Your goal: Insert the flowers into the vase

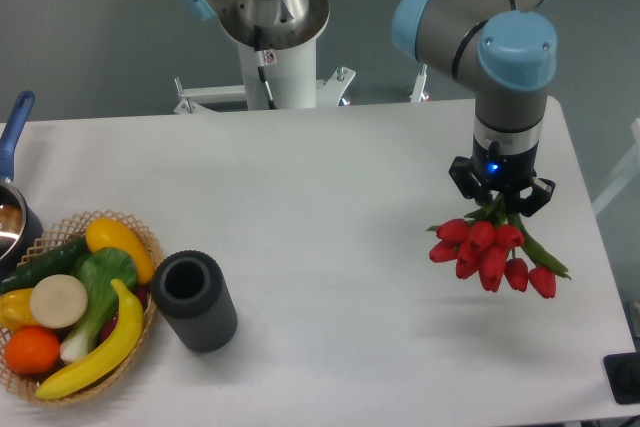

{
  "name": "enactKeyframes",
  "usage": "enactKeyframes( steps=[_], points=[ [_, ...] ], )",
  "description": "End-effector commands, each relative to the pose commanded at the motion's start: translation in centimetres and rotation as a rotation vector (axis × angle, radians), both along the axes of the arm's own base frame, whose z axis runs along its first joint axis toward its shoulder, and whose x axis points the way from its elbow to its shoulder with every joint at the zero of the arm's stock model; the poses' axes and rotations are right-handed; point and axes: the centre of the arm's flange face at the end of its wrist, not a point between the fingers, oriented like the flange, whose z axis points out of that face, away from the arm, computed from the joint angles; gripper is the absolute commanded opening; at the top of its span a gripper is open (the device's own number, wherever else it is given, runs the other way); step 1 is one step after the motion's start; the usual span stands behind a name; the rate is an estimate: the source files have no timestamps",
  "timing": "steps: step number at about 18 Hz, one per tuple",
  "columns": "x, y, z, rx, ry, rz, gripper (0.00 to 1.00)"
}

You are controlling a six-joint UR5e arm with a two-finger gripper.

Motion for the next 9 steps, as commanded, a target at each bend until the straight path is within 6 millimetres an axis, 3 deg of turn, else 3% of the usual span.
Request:
enactKeyframes(
  steps=[5,9],
  points=[
    [1.7,3.6,3.1,0.402,-0.211,-0.016,0.08],
    [2.8,4.6,5.2,0.537,-0.248,-0.068,0.10]
  ],
)
